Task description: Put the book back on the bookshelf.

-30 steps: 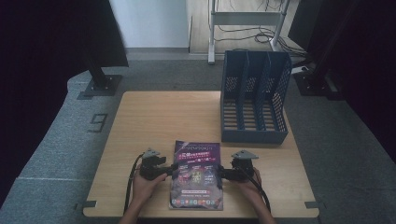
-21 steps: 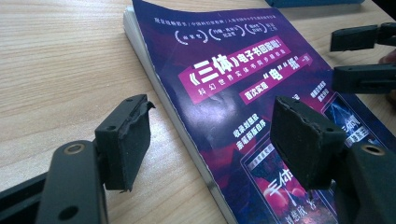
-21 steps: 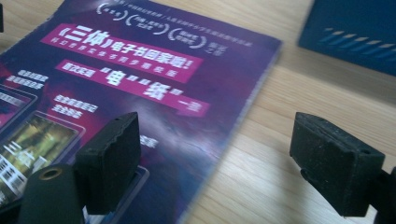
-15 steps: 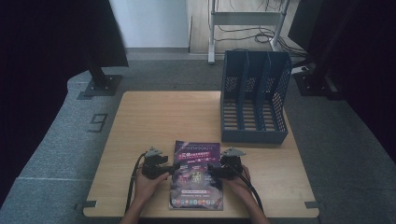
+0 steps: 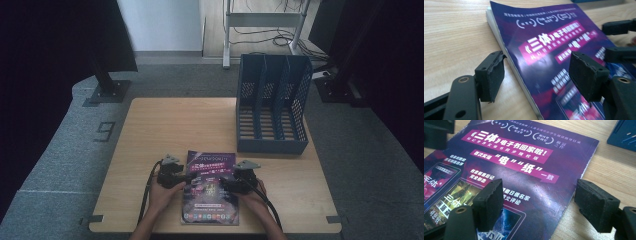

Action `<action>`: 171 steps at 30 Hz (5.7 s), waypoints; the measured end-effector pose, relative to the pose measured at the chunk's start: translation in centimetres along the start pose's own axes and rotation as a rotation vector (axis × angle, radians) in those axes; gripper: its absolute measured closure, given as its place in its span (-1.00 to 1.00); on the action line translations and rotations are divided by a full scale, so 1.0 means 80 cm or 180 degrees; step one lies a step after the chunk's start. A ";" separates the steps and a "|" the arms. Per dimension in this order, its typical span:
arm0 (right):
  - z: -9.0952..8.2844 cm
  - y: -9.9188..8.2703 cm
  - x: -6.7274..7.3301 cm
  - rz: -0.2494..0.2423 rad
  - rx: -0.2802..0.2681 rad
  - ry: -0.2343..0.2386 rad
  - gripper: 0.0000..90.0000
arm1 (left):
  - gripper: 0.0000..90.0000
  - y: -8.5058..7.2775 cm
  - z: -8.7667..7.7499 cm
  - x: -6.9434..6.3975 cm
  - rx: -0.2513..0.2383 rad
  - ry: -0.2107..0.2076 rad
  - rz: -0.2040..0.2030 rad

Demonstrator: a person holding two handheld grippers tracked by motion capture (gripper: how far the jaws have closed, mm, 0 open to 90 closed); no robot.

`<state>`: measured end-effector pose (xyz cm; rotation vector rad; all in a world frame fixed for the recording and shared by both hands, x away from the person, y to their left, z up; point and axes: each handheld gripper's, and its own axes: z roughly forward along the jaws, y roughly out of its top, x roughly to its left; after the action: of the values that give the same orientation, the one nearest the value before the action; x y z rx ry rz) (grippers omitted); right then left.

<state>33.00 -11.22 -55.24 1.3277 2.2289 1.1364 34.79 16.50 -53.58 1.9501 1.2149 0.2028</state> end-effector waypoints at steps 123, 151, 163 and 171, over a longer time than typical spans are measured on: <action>0.001 -0.001 0.000 0.0006 -0.0025 -0.0021 -0.50 | -0.01 0.034 0.039 -0.022 0.0298 -0.0079 0.0038; 0.002 0.000 -0.002 -0.0022 -0.0009 0.0000 -0.56 | 0.90 0.024 0.010 -0.046 -0.0145 -0.0027 0.0683; 0.002 0.003 -0.009 -0.0053 0.0025 0.0070 -0.62 | 0.90 0.027 -0.001 -0.049 -0.0303 -0.0220 0.0674; -0.004 0.016 -0.029 0.0043 -0.0090 0.0120 -0.61 | 0.90 0.032 -0.014 -0.056 -0.0375 -0.0292 0.0739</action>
<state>34.77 -13.01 -54.35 1.3226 2.2249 1.2029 33.62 12.91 -49.83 1.9721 0.8966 0.2939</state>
